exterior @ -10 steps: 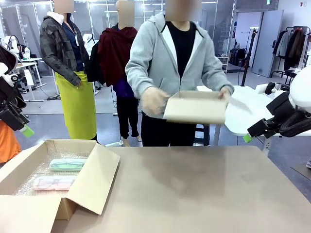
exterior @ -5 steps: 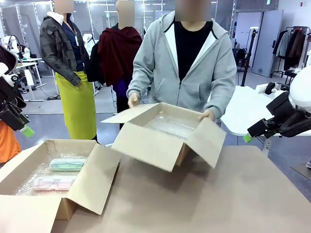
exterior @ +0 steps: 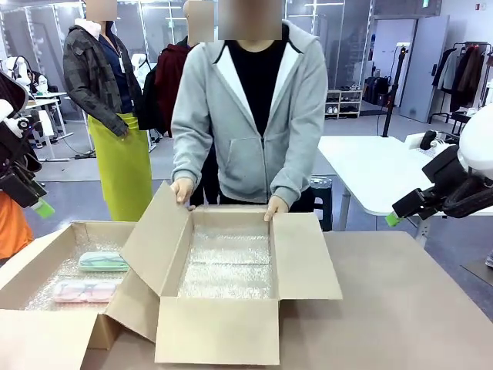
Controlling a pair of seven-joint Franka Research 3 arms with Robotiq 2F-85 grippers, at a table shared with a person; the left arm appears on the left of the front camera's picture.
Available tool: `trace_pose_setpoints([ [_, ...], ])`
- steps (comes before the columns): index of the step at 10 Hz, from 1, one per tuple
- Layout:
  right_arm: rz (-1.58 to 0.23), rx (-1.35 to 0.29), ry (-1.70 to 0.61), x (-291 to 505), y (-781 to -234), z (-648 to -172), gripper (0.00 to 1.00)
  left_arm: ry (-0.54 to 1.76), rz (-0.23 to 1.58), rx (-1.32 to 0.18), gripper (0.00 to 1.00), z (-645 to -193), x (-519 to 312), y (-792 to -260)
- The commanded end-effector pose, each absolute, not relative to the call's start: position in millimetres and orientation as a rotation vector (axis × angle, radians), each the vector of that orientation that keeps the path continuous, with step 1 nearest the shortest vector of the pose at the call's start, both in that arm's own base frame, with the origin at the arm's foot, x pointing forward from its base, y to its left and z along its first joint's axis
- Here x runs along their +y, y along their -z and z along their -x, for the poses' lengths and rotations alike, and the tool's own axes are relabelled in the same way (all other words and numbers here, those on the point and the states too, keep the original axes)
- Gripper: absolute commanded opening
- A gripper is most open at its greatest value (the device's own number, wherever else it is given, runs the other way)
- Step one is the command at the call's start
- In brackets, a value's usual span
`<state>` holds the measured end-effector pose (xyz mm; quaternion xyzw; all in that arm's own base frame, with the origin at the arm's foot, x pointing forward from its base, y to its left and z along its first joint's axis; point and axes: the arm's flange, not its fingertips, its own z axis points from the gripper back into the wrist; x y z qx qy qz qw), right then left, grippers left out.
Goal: Pack the glasses set securely to prepare it for shipping.
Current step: Position the Package Box on the left side of the table.
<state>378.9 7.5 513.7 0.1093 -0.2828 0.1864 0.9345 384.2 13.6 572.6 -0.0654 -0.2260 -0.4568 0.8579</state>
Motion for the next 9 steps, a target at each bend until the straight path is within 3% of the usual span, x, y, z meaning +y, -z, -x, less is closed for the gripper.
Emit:
trace_pose_setpoints([
  [1, -0.22, -0.589, -0.376, 8.6, -513.2, -379.1, 1.0, 0.95, 0.116, -0.481, 1.0, -384.2, 14.0, -574.3],
  [9, -0.22, -0.589, -0.376, 8.6, -513.2, -379.1, 1.0, 0.95, 0.116, -0.481, 1.0, -384.2, 14.0, -574.3],
])
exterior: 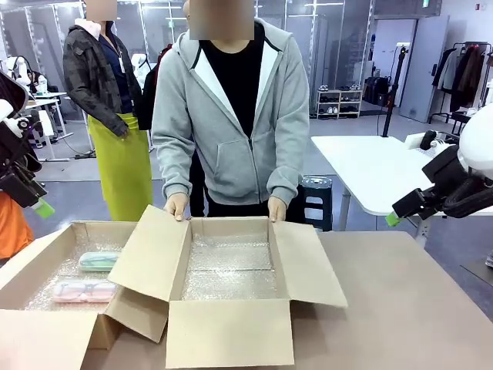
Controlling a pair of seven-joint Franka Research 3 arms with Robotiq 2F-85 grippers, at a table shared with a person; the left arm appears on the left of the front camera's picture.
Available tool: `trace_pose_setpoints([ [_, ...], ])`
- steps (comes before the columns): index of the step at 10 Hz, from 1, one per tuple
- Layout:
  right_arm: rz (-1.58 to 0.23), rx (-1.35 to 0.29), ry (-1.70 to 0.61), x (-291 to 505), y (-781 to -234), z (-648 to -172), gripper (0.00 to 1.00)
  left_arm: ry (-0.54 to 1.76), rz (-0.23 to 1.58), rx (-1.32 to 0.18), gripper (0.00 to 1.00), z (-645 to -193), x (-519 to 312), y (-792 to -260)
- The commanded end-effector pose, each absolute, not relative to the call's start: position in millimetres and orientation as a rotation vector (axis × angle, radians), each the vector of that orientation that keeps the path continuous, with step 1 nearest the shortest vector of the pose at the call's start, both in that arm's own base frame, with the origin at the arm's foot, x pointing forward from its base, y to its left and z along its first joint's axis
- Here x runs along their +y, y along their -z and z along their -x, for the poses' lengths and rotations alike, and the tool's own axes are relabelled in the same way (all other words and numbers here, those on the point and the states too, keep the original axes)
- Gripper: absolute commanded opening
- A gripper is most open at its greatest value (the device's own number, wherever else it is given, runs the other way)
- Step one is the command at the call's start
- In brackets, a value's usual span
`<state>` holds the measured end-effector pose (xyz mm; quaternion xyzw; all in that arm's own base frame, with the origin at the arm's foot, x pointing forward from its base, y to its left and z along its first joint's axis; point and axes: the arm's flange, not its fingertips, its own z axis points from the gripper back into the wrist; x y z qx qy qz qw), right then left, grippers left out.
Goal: Pack the glasses set securely to prepare it for shipping.
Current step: Position the Package Box on the left side of the table.
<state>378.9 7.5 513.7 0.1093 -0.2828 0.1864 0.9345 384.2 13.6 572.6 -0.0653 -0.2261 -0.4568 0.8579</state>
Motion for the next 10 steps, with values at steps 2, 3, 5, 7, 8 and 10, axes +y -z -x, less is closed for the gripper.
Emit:
trace_pose_setpoints([
  [2, -0.22, -0.589, -0.376, 8.6, -513.2, -379.1, 1.0, 0.95, 0.116, -0.481, 1.0, -384.2, 14.0, -574.3],
  [3, -0.22, -0.589, -0.376, 8.6, -513.2, -379.1, 1.0, 0.95, 0.116, -0.481, 1.0, -384.2, 14.0, -574.3],
  [5, -0.22, -0.589, -0.376, 8.6, -513.2, -379.1, 1.0, 0.95, 0.116, -0.481, 1.0, -384.2, 14.0, -574.3],
  [7, -0.22, -0.589, -0.376, 8.6, -513.2, -379.1, 1.0, 0.95, 0.116, -0.481, 1.0, -384.2, 14.0, -574.3],
  [8, -0.22, -0.589, -0.376, 8.6, -513.2, -379.1, 1.0, 0.95, 0.116, -0.481, 1.0, -384.2, 14.0, -574.3],
  [10, -0.22, -0.589, -0.376, 8.6, -513.2, -379.1, 1.0, 0.95, 0.116, -0.481, 1.0, -384.2, 14.0, -574.3],
])
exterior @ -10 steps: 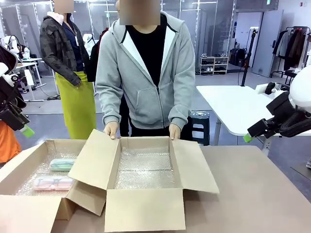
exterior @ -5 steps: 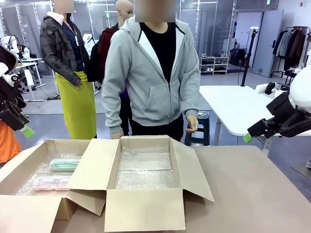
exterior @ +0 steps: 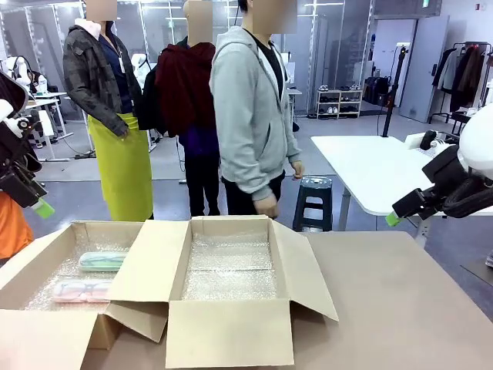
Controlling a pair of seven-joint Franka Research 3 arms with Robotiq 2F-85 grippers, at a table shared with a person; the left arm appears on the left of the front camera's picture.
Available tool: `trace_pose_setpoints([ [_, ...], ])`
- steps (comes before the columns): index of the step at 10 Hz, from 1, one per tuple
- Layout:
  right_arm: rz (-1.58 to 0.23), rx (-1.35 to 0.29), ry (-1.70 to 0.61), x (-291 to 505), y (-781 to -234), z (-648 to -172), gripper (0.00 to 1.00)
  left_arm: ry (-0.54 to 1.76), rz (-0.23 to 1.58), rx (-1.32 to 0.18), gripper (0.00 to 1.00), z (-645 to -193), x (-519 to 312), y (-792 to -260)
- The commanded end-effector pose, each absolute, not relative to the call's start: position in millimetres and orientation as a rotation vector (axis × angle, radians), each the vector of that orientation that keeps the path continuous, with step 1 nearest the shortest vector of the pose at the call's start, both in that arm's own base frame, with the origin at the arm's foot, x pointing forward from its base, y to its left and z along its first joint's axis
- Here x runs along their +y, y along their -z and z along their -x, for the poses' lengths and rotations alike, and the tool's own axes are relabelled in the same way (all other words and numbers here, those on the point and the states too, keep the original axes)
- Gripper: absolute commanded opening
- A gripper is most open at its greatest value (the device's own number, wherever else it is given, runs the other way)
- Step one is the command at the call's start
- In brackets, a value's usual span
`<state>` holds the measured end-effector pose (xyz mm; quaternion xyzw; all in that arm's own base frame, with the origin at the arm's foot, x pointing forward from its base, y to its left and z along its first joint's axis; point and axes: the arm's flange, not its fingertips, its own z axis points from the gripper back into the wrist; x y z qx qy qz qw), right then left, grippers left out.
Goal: Pack the glasses set securely to prepare it for shipping.
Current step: Position the Package Box on the left side of the table.
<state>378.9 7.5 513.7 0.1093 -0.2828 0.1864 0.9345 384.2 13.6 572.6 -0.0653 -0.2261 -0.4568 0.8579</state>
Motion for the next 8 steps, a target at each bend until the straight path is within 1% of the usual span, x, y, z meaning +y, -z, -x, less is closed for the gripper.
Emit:
trace_pose_setpoints([
  [1, -0.22, -0.589, -0.376, 8.6, -513.2, -379.1, 1.0, 0.95, 0.116, -0.481, 1.0, -384.2, 14.0, -574.3],
  [8, -0.22, -0.589, -0.376, 8.6, -513.2, -379.1, 1.0, 0.95, 0.116, -0.481, 1.0, -384.2, 14.0, -574.3],
])
